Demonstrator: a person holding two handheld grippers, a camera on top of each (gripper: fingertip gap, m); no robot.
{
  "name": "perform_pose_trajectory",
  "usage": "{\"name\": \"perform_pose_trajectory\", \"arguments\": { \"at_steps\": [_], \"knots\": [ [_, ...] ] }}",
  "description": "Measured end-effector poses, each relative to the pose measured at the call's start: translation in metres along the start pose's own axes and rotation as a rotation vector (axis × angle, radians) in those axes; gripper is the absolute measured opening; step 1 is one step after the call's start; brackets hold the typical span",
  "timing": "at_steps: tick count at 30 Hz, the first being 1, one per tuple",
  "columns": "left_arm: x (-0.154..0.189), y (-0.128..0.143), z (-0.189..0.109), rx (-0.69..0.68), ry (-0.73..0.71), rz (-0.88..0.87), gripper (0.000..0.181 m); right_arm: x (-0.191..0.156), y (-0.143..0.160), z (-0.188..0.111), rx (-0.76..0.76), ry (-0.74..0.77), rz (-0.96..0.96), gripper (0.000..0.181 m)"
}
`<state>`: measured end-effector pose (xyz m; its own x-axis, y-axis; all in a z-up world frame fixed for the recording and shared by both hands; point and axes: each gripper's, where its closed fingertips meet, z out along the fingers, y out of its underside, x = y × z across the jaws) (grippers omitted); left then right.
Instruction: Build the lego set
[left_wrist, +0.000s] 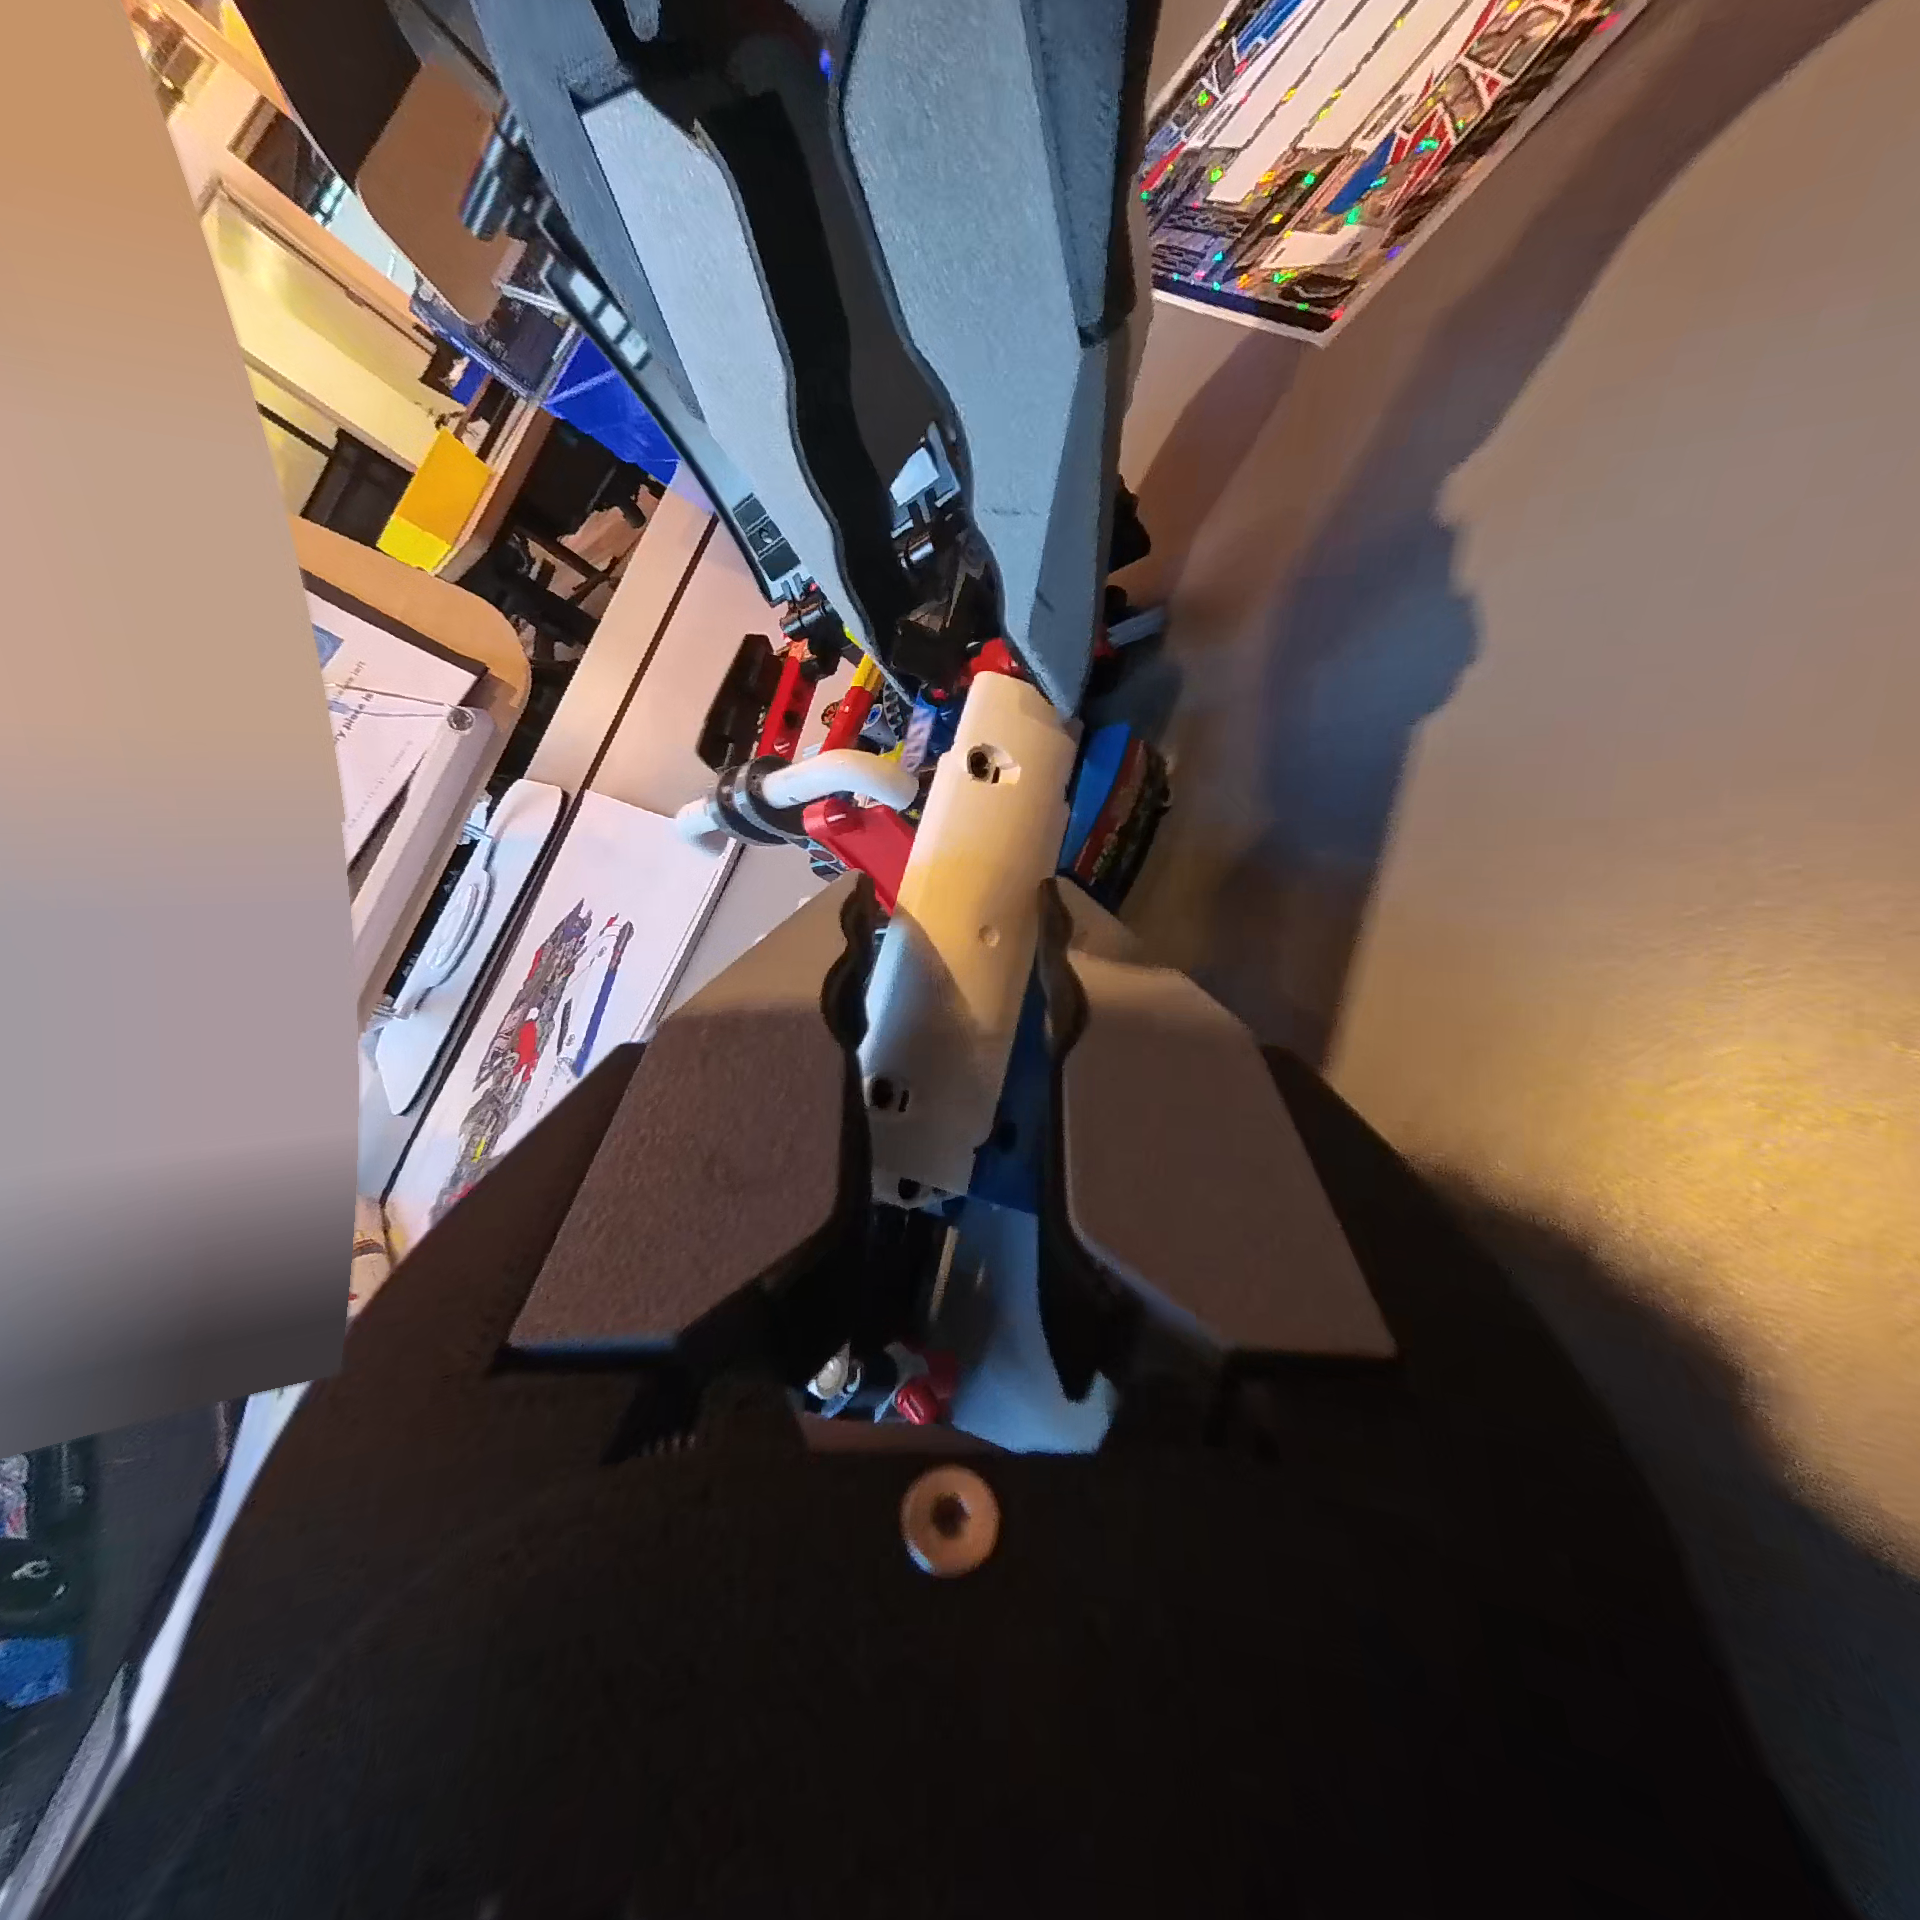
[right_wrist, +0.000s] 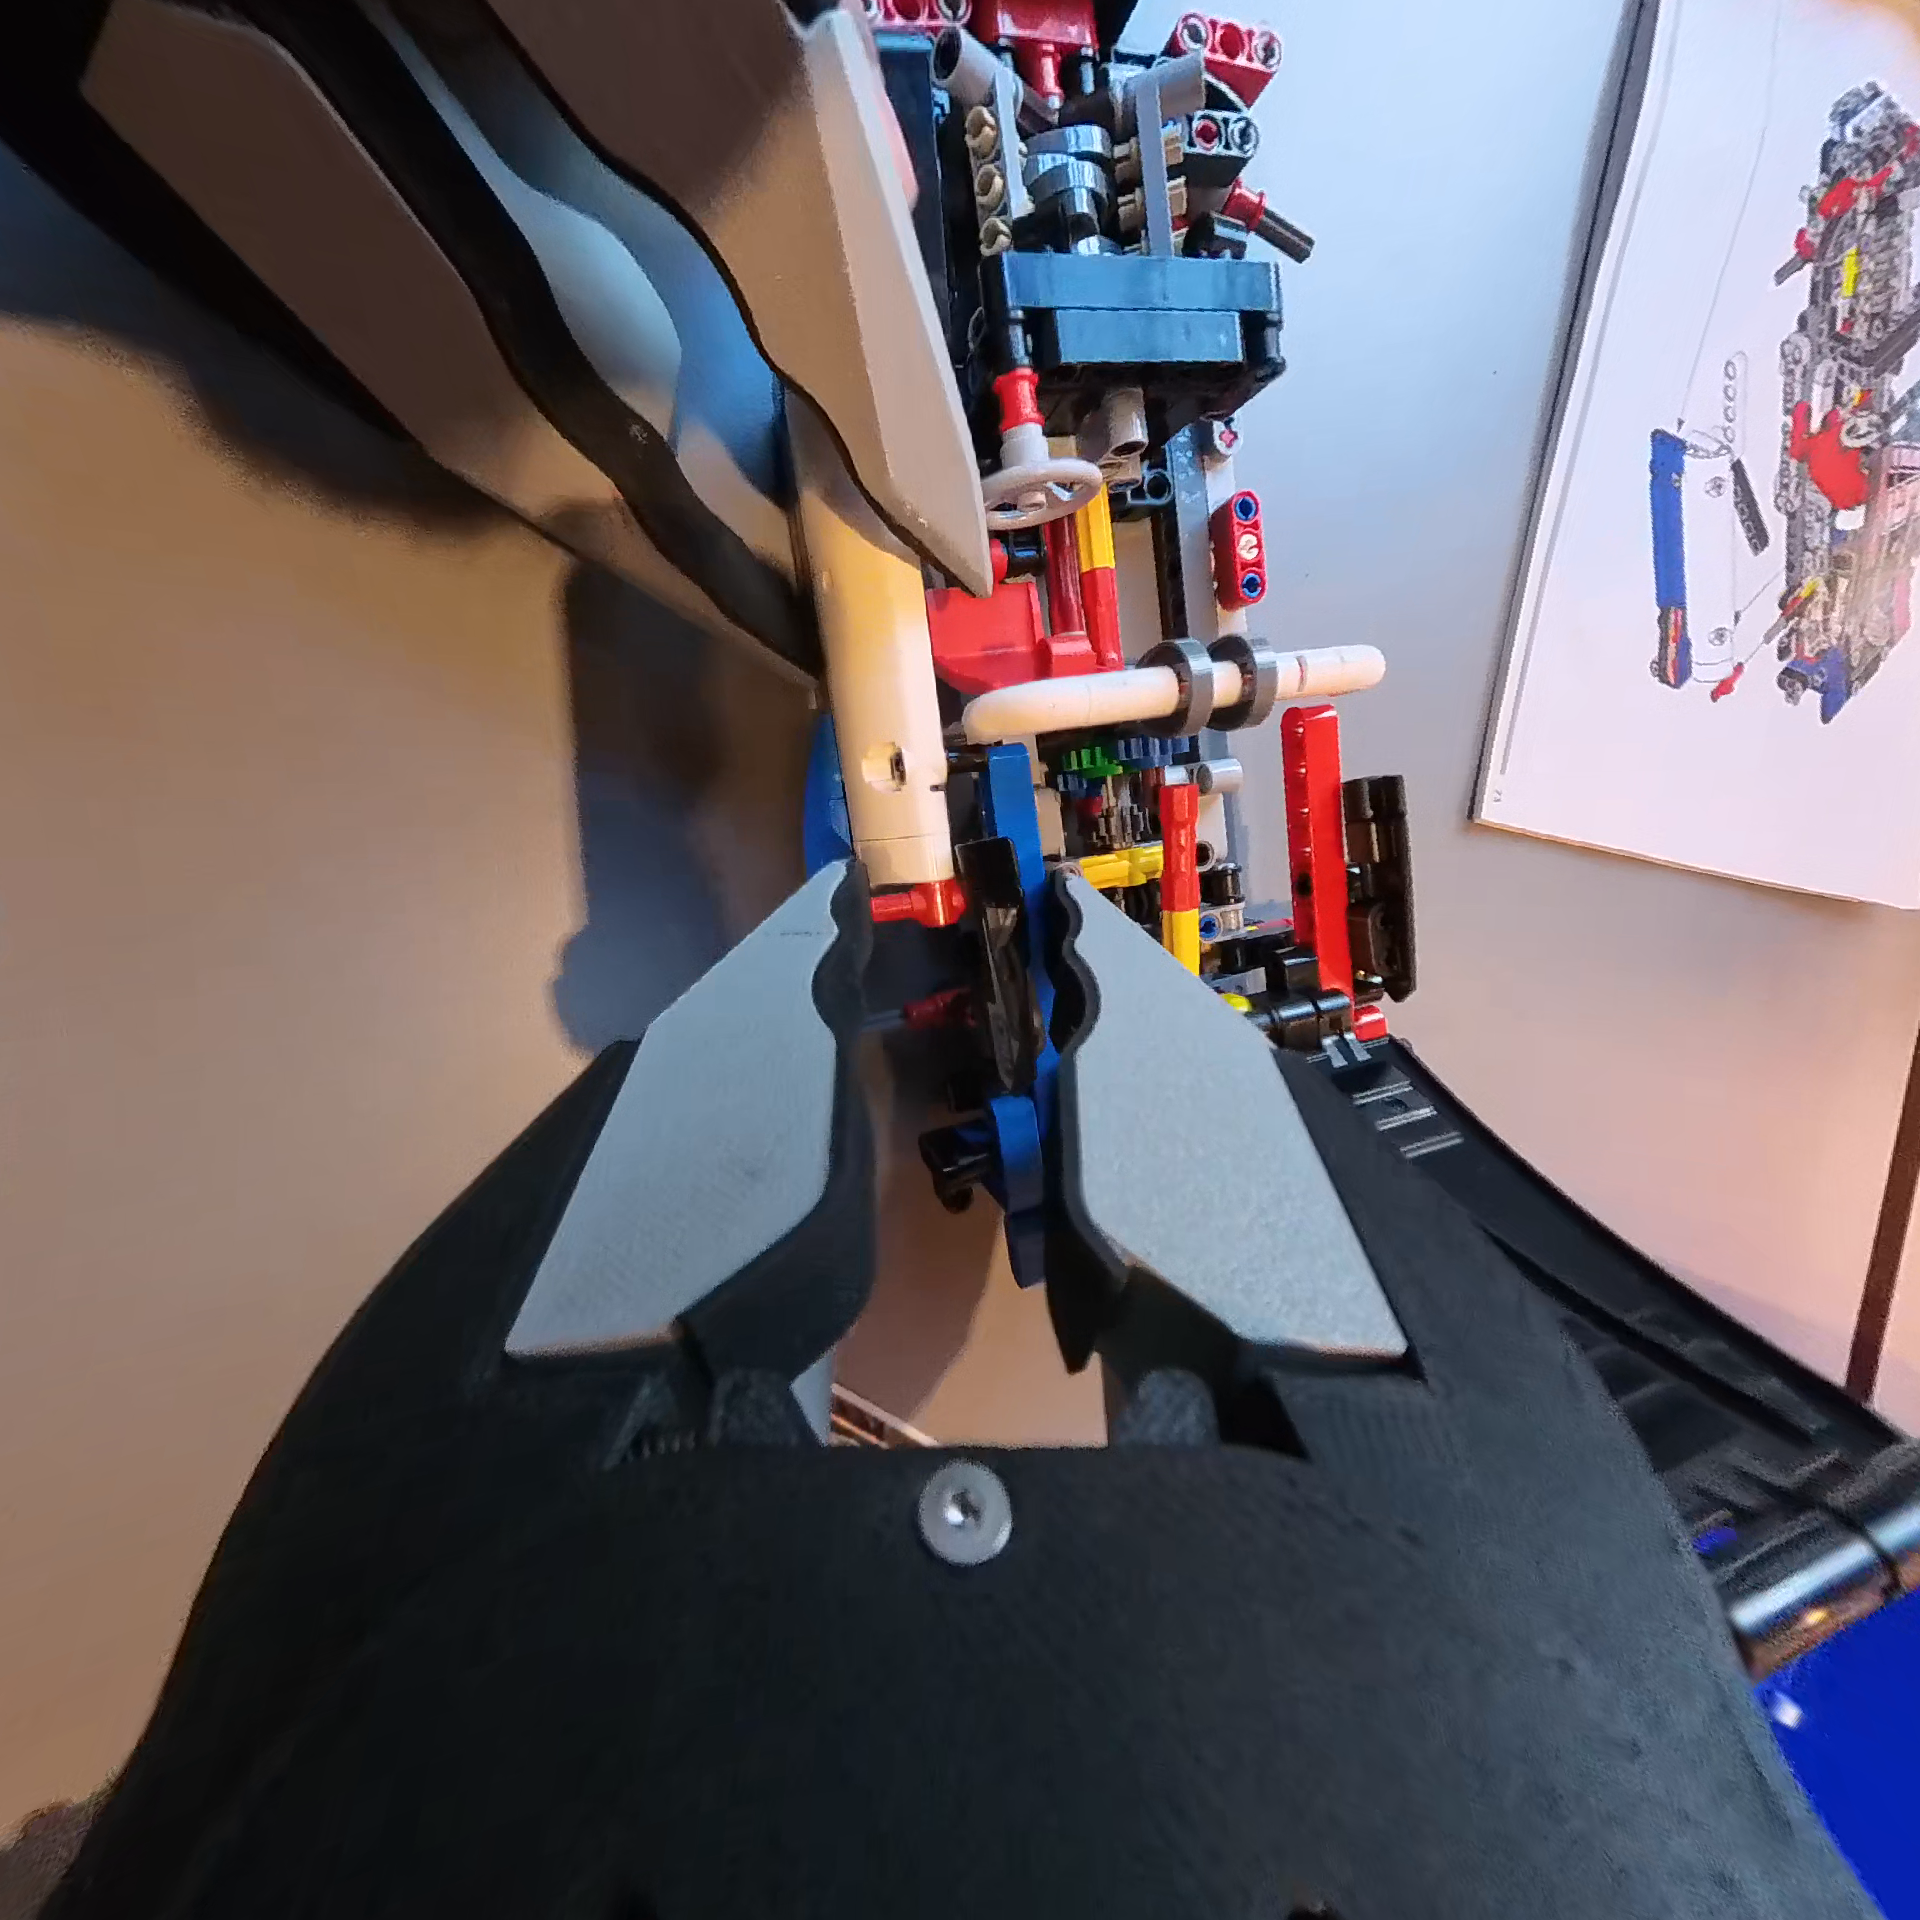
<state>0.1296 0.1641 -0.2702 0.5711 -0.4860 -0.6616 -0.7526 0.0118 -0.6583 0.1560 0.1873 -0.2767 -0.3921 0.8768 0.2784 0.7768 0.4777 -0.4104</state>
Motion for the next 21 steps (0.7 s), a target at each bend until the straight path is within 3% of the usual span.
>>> {"name": "perform_pose_trajectory", "arguments": {
  "at_steps": [5, 9, 15, 18, 21],
  "knots": [
    [-0.001, -0.001, -0.002, 0.013, 0.024, -0.046, 0.023, 0.003, -0.001, 0.0, -0.003, -0.04, 0.038, 0.031],
    [-0.003, 0.0, -0.001, 0.01, 0.035, -0.064, 0.02, 0.008, 0.001, -0.003, 0.027, 0.016, 0.019, 0.036],
    [-0.004, 0.0, 0.001, 0.009, 0.028, -0.058, 0.02, 0.013, 0.009, -0.01, 0.035, 0.177, -0.197, 0.025],
    [-0.004, 0.0, 0.002, 0.008, 0.025, -0.055, 0.02, 0.012, 0.007, -0.005, 0.013, 0.15, -0.248, 0.039],
    [-0.004, 0.0, 0.002, 0.008, 0.027, -0.058, 0.02, 0.014, 0.003, -0.002, 0.027, 0.107, -0.263, 0.039]
  ]
}}
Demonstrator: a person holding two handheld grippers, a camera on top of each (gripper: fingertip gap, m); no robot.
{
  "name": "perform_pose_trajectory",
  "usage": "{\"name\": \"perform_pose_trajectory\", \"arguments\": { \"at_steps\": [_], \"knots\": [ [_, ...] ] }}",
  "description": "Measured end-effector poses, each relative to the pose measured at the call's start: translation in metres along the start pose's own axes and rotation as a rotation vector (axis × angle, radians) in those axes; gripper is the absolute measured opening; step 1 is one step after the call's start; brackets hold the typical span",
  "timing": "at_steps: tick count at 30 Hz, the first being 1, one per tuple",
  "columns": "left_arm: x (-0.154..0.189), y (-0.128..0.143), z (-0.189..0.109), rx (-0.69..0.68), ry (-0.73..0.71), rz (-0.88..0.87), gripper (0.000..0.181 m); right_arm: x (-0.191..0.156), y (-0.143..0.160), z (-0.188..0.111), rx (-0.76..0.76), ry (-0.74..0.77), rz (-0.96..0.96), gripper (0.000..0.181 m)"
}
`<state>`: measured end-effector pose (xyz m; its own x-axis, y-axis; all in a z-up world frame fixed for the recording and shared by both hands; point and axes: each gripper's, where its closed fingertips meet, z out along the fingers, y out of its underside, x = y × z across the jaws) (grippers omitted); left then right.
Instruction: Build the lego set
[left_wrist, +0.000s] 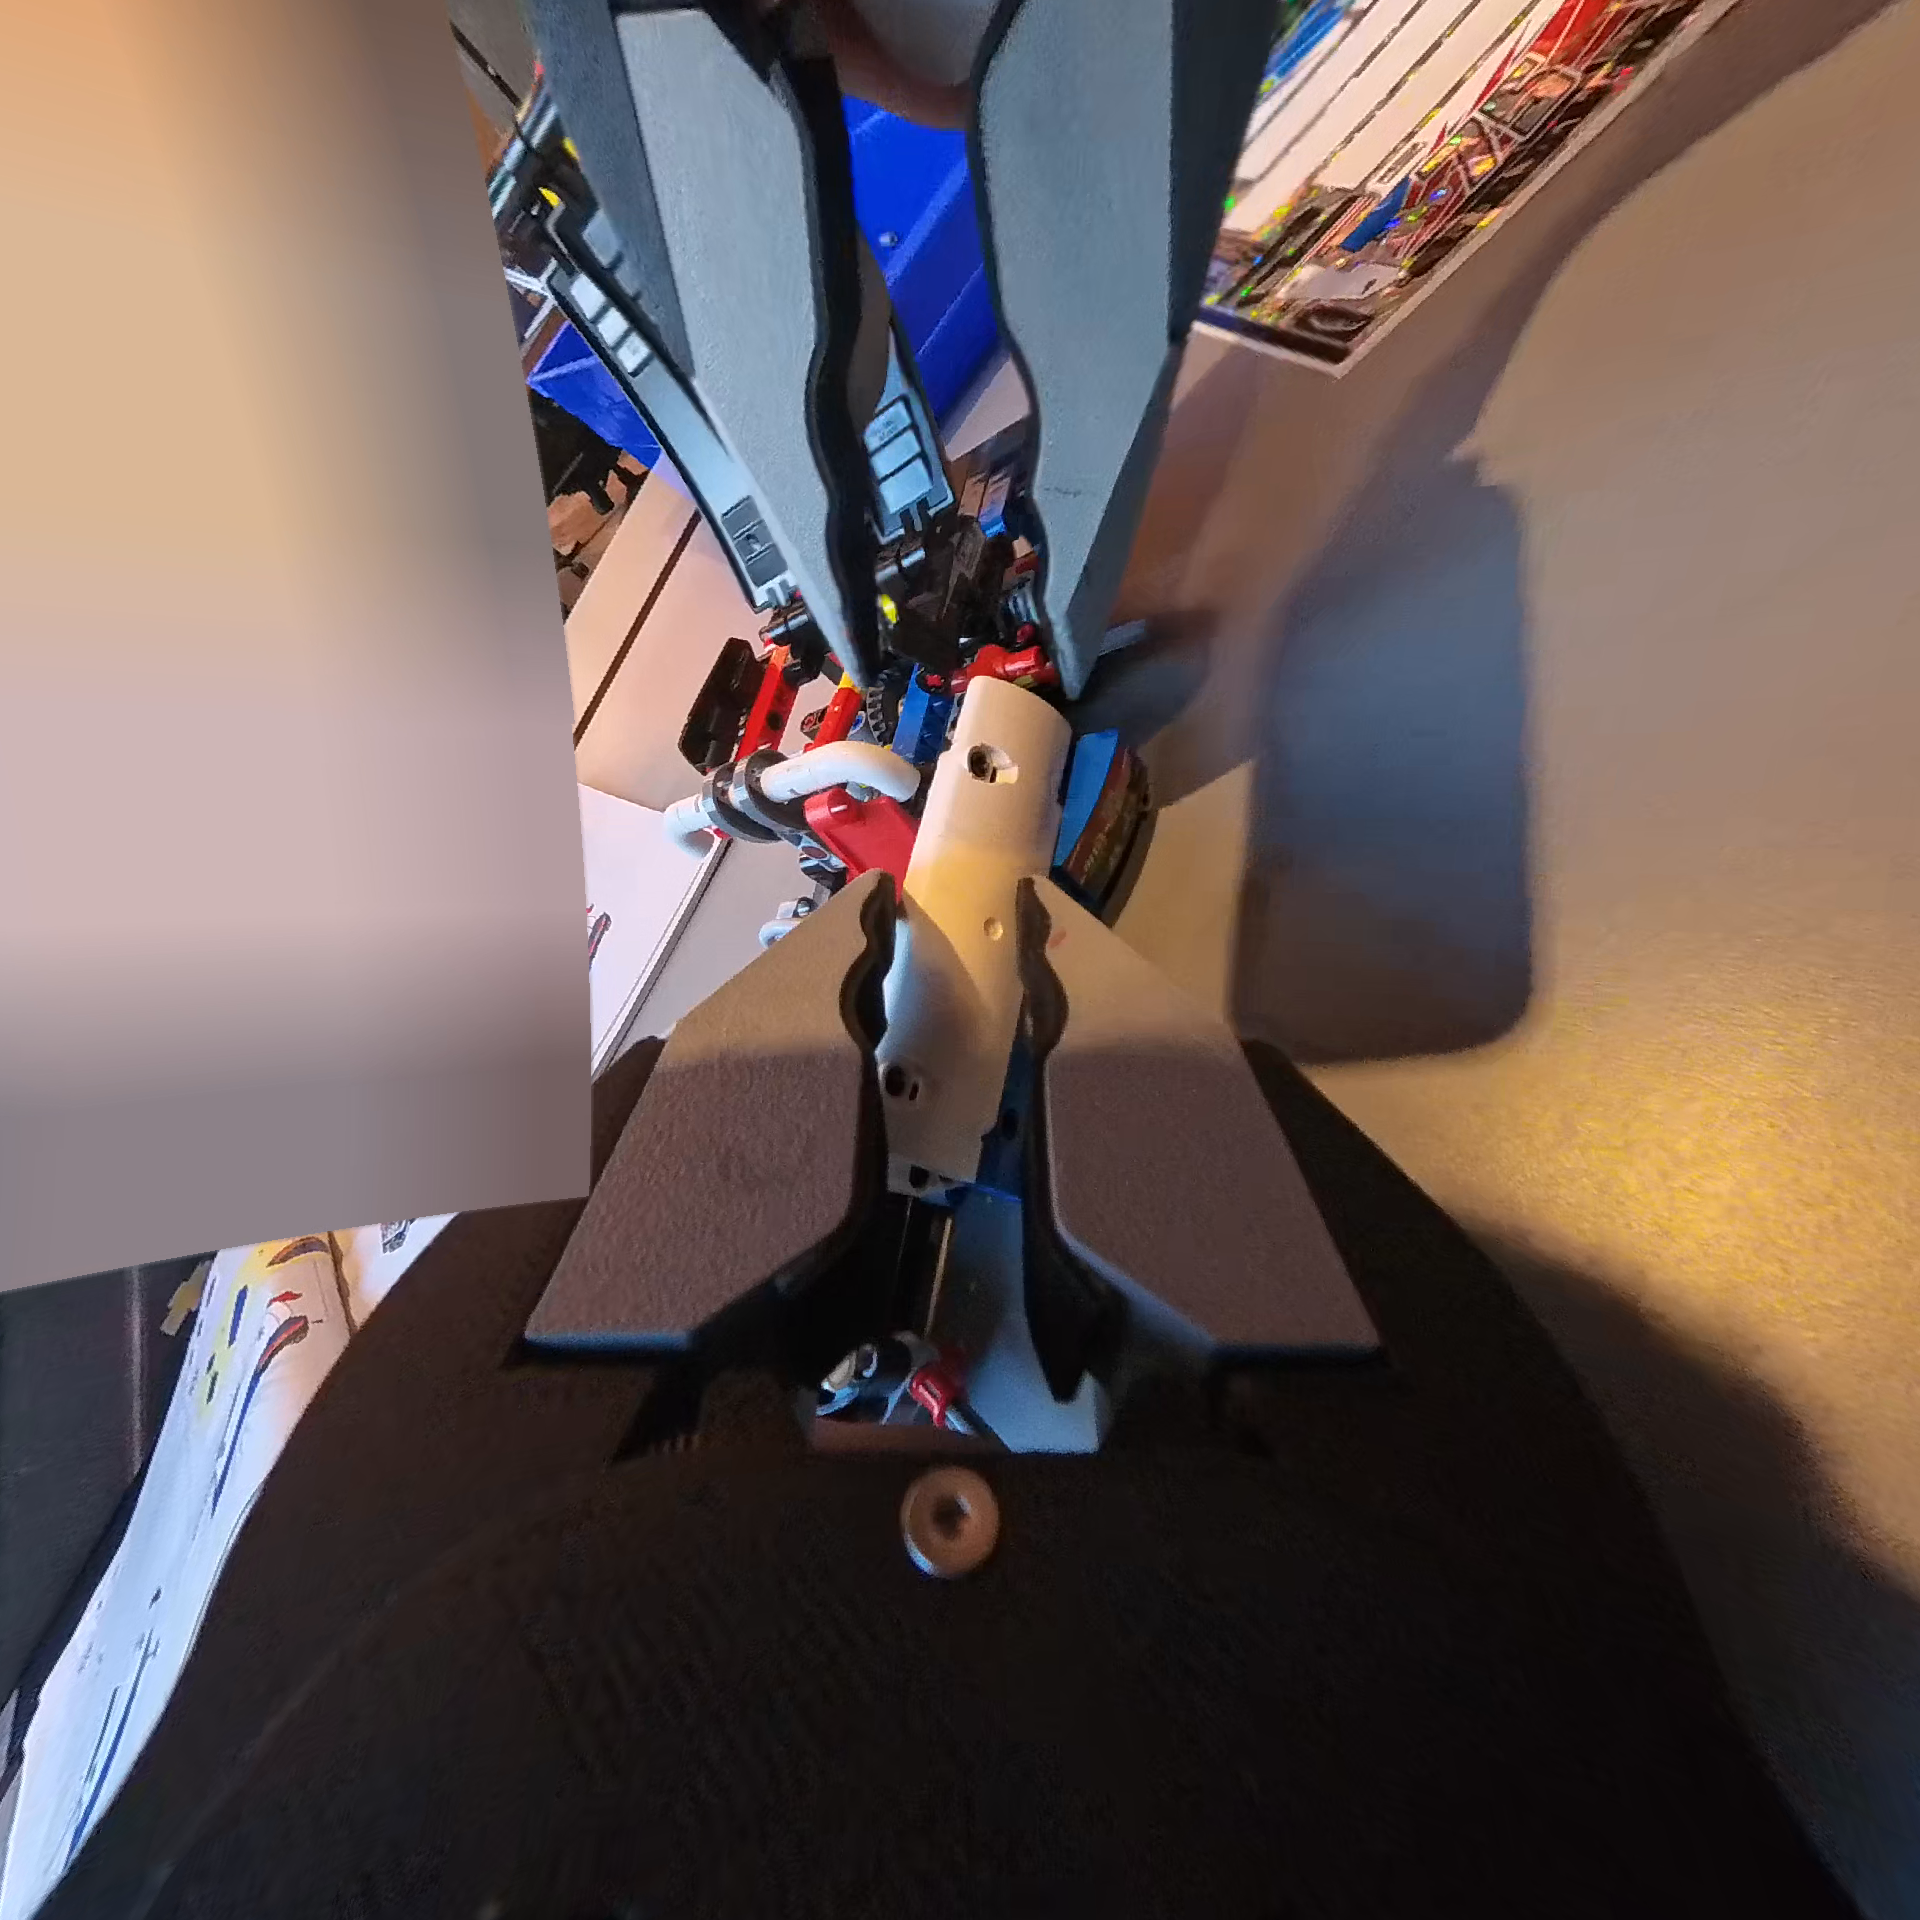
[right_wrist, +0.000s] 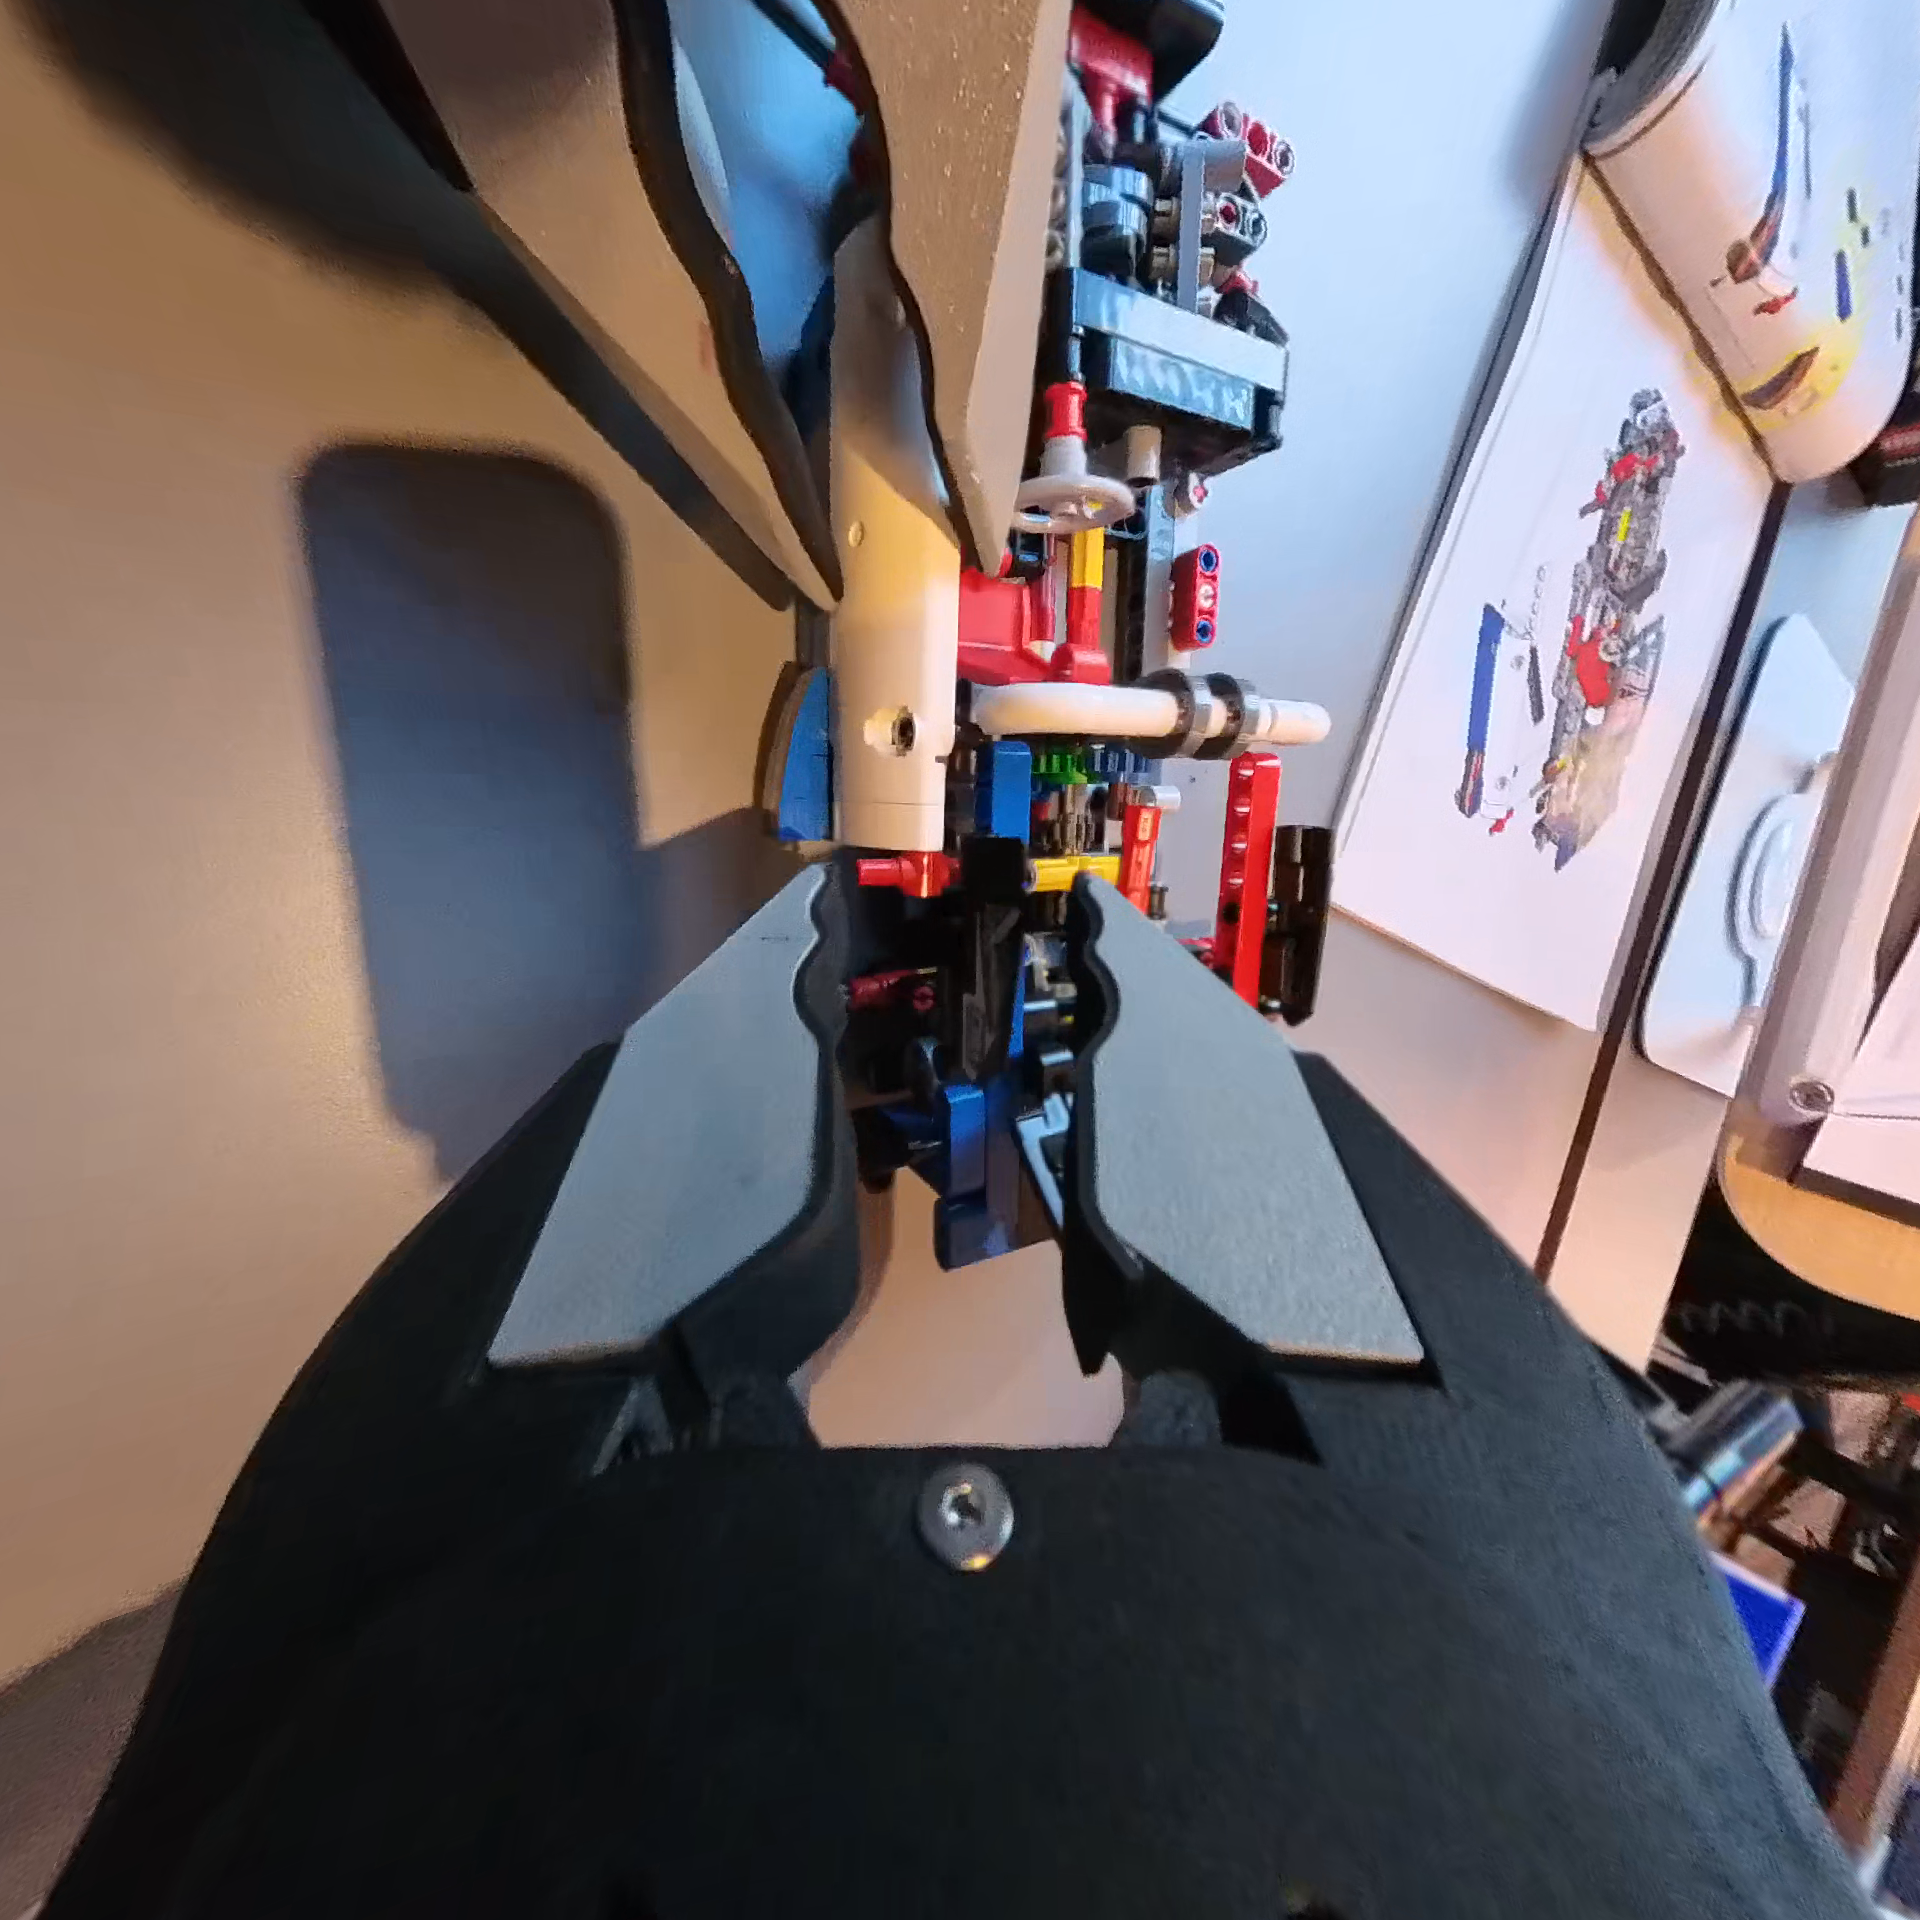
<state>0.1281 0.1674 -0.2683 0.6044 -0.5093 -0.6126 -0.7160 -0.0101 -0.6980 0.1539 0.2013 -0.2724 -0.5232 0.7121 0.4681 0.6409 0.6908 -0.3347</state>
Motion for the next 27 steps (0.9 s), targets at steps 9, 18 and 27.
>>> {"name": "perform_pose_trajectory", "arguments": {
  "at_steps": [9, 18, 27],
  "knots": [
    [-0.002, 0.002, 0.0, -0.003, -0.002, -0.004, 0.019, -0.003, -0.006, 0.002, 0.055, -0.14, 0.121, 0.03],
    [-0.002, 0.001, 0.002, -0.007, 0.001, -0.011, 0.019, -0.003, -0.006, 0.005, 0.058, -0.187, 0.179, 0.032],
    [-0.002, 0.0, 0.003, -0.01, -0.005, -0.008, 0.02, 0.004, 0.015, -0.009, -0.067, -0.101, 0.107, 0.048]
  ]
}}
